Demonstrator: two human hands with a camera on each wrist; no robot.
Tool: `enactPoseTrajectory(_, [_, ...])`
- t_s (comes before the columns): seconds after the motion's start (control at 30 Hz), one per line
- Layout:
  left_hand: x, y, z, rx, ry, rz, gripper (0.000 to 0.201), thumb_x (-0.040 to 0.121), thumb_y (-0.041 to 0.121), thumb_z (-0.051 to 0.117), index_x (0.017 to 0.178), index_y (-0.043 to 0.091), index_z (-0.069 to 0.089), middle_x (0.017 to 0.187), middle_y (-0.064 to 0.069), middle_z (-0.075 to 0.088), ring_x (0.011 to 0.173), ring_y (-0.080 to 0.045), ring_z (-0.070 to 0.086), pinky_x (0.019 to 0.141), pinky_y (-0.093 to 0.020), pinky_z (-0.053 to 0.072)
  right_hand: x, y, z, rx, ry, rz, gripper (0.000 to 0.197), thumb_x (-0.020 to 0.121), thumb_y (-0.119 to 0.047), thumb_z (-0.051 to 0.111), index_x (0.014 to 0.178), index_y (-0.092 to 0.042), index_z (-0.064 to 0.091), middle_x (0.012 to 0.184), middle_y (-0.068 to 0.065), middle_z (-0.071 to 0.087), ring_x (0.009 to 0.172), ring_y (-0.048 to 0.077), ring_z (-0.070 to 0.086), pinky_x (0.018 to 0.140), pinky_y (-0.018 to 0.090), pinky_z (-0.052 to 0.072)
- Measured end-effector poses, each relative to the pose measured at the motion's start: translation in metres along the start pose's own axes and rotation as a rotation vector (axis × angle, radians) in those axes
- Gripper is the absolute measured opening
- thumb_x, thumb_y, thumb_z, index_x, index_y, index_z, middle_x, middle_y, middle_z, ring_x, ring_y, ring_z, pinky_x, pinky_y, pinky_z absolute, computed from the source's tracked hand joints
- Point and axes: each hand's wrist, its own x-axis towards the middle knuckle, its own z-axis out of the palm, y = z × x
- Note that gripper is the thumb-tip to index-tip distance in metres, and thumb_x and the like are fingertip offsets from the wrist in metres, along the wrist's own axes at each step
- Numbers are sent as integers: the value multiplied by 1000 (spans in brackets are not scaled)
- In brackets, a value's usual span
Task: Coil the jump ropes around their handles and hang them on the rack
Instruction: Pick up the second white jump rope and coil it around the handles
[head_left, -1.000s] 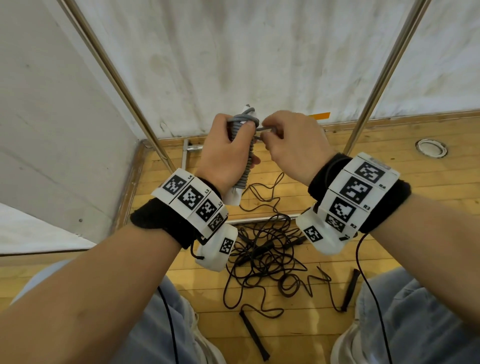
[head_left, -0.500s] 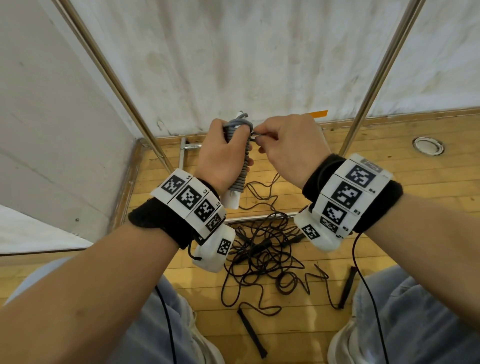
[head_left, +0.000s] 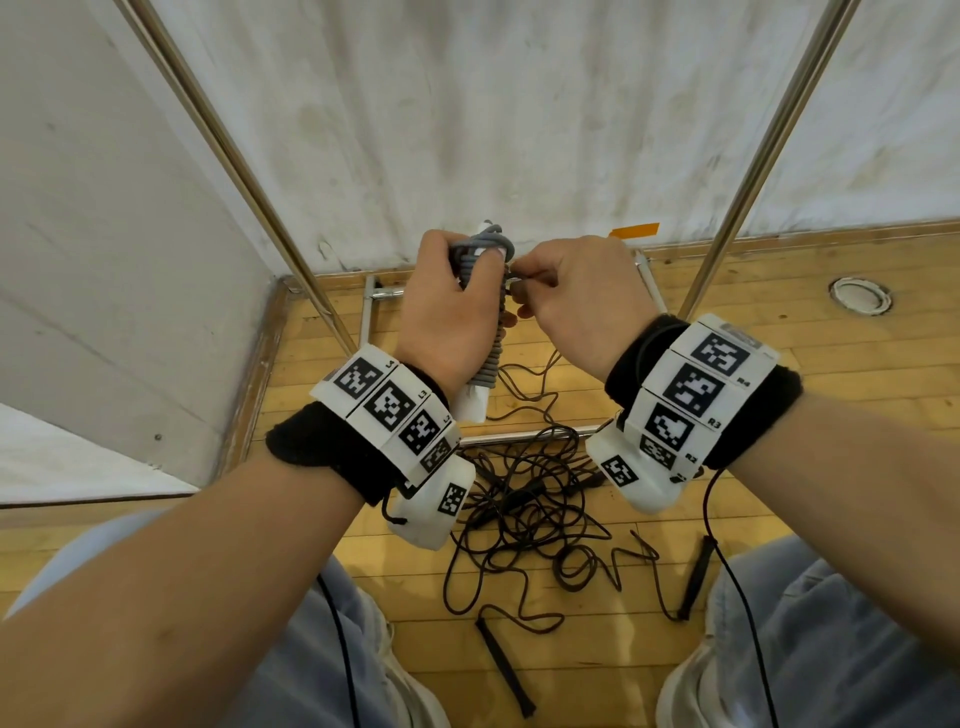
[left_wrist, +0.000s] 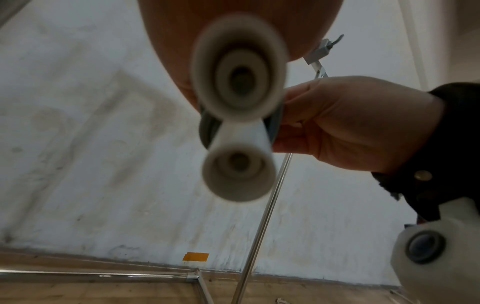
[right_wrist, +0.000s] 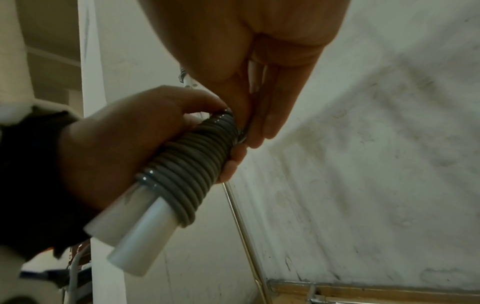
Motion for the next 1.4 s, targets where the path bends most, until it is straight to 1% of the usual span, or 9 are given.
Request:
enactPoseTrajectory(0.17, [1, -4, 2, 28, -23, -13, 7, 95, 18, 53, 93, 13, 48, 85, -12, 63, 60, -24, 65, 59, -43, 58, 0, 2, 0, -16, 28, 36, 13, 86, -20, 64, 90, -10, 72, 83, 5, 71, 79, 20, 66, 77, 37, 54])
enactPoseTrajectory(0.47, [2, -11, -3, 259, -165, 37, 8, 101, 20, 38, 104, 13, 42, 87, -3, 61, 55, -13, 62, 49, -26, 47, -1, 5, 1, 149, 9, 95, 11, 84, -15, 66, 88, -8, 74, 81, 5, 72, 75, 16, 68, 77, 36, 55])
enactPoseTrajectory(0.57, [1, -9, -8, 261, -215, 45, 16, 93, 16, 49, 107, 12, 42, 89, -8, 63, 64, -20, 63, 55, -34, 49, 0, 6, 1, 213, 13, 124, 5, 82, -15, 69, 83, -12, 73, 76, 4, 72, 71, 14, 68, 73, 28, 56])
enactPoseTrajectory(0.7, [-1, -10, -9, 363, -223, 134, 37, 80, 23, 70, 105, 15, 43, 80, 5, 61, 59, 2, 56, 49, -14, 43, 0, 8, 1, 236, 53, 126, 7, 81, -18, 69, 74, -21, 71, 70, -8, 67, 67, 7, 63, 64, 14, 50])
enactPoseTrajectory(0.83, [0, -9, -10, 342, -214, 87, 40, 80, 30, 74, 104, 16, 45, 84, 4, 64, 67, -13, 65, 57, -26, 53, -3, 9, 3, 195, 79, 56, 11, 83, -21, 66, 72, -24, 66, 67, -13, 62, 65, 2, 57, 58, 5, 41])
enactPoseTrajectory(0.93, [2, -7, -13, 283, -226, 75, 32, 83, 26, 73, 99, 20, 45, 82, 4, 62, 60, -11, 66, 50, -21, 50, -3, 8, -1, 144, 56, -51, 11, 88, -15, 57, 81, -24, 56, 67, -12, 60, 66, 3, 56, 60, 5, 40])
enactPoseTrajectory(1.13, [6, -6, -14, 120, -183, 14, 25, 87, 26, 69, 97, 21, 47, 79, 4, 63, 53, -12, 65, 49, -27, 53, 2, 10, -8, 296, 34, 16, 14, 86, -9, 56, 94, -21, 57, 76, -5, 67, 73, 13, 67, 76, 33, 56])
enactPoseTrajectory(1.3, [7, -8, -11, -10, -124, -29, 20, 89, 26, 67, 97, 19, 50, 81, -5, 65, 54, -19, 66, 53, -34, 56, -2, 10, -1, 199, 22, -3, 15, 81, -20, 67, 96, -21, 66, 84, -9, 65, 76, 0, 62, 67, 4, 45])
enactPoseTrajectory(1.4, [6, -7, -9, -41, -125, -39, 19, 91, 33, 62, 97, 18, 52, 79, -4, 66, 55, -22, 66, 54, -37, 56, -3, 7, -1, 210, 58, 19, 17, 82, -25, 69, 96, -16, 71, 84, -5, 69, 81, 6, 64, 76, 14, 51])
